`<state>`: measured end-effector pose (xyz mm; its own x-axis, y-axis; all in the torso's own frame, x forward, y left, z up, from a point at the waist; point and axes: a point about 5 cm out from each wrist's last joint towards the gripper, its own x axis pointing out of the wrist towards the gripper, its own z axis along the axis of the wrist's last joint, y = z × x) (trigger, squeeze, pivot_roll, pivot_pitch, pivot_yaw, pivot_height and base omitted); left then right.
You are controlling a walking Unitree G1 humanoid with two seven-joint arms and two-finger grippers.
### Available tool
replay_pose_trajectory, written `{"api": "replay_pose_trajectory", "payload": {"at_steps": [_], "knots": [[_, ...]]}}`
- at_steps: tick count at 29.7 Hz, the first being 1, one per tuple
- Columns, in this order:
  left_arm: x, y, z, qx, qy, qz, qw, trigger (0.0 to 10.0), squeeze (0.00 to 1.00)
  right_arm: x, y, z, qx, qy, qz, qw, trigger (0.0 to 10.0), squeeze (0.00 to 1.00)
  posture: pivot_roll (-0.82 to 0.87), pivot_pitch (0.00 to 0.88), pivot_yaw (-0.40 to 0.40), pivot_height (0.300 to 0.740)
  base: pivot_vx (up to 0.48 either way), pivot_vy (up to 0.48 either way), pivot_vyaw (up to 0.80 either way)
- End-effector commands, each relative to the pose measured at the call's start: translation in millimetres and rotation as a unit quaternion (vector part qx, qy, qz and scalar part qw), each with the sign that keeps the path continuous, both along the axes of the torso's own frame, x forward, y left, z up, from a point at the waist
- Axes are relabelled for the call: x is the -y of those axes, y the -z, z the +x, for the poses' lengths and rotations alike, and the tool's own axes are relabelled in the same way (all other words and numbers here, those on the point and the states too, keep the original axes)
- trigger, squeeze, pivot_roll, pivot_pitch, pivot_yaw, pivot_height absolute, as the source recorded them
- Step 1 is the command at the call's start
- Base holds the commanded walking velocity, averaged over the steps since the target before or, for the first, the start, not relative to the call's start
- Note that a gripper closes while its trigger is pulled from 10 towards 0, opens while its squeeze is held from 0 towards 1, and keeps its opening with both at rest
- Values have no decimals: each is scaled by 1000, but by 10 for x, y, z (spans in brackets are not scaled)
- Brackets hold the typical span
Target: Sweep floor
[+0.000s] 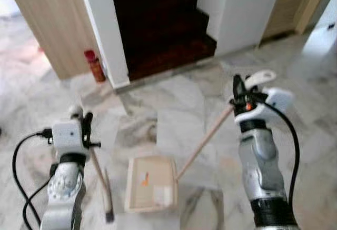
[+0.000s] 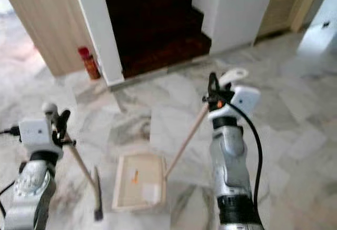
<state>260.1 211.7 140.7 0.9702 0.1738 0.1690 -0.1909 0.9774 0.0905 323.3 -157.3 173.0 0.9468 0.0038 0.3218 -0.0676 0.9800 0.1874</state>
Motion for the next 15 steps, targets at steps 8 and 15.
{"api": "replay_pose_trajectory", "payload": {"at_steps": [8,15], "knots": [[-28,-109,-10,22,-8,14,1000,10000,0,-77,-152,13,29,-20,14,999,10000,0,8,81,26,740,0,289,0],[-37,-111,-19,23,-9,13,1000,10000,0,-66,-145,15,23,-24,17,999,10000,0,3,85,25,740,0,290,0]]}}
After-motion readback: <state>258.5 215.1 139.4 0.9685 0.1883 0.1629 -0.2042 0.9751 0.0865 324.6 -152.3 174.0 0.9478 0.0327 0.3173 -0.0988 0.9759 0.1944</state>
